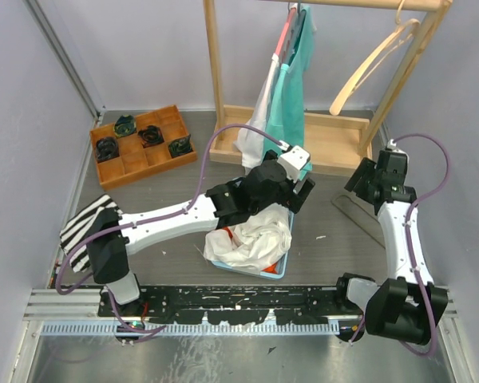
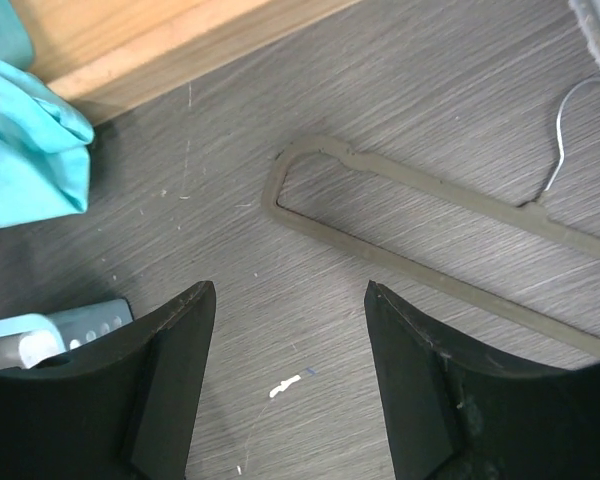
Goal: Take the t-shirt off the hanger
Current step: Pick up the hanger at the center of the board.
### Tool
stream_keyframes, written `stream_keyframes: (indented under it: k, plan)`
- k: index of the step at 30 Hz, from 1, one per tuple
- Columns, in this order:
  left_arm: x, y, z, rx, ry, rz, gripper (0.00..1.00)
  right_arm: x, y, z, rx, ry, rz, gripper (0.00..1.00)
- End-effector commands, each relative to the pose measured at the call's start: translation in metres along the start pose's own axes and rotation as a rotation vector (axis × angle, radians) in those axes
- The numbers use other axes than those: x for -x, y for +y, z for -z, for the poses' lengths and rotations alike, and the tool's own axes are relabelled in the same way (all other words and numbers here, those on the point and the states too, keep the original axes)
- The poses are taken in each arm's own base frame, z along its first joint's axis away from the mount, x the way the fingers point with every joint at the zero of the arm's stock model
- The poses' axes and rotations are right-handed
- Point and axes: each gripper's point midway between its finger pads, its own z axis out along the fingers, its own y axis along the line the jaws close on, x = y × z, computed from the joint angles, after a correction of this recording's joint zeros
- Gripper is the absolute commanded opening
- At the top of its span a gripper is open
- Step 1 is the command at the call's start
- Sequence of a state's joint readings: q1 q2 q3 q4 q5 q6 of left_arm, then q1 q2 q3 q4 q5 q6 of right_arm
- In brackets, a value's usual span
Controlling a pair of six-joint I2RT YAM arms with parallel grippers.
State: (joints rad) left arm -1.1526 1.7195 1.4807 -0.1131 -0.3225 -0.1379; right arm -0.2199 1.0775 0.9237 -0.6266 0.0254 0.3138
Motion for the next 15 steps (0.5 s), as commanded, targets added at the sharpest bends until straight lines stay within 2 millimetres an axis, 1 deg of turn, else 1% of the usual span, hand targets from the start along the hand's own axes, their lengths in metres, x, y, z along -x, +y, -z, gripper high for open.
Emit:
stream_keyframes:
  k: [1,8,11,15]
  plan:
    - [0.011,0.002,0.012,-0.020,-0.040,0.035,0.98,0.012,0.007,-0.019,-0.006,-0.053,-0.011,0.67]
    - [0.012,0.007,0.026,-0.022,-0.049,0.037,0.98,-0.001,0.025,-0.050,-0.055,-0.010,0.042,0.67]
    - [0.011,0.011,0.030,-0.014,-0.051,0.037,0.98,-0.004,0.026,-0.060,-0.066,-0.006,0.044,0.67]
    - [0.008,0.016,0.033,-0.007,-0.052,0.041,0.98,-0.007,0.022,-0.071,-0.087,-0.001,0.055,0.60]
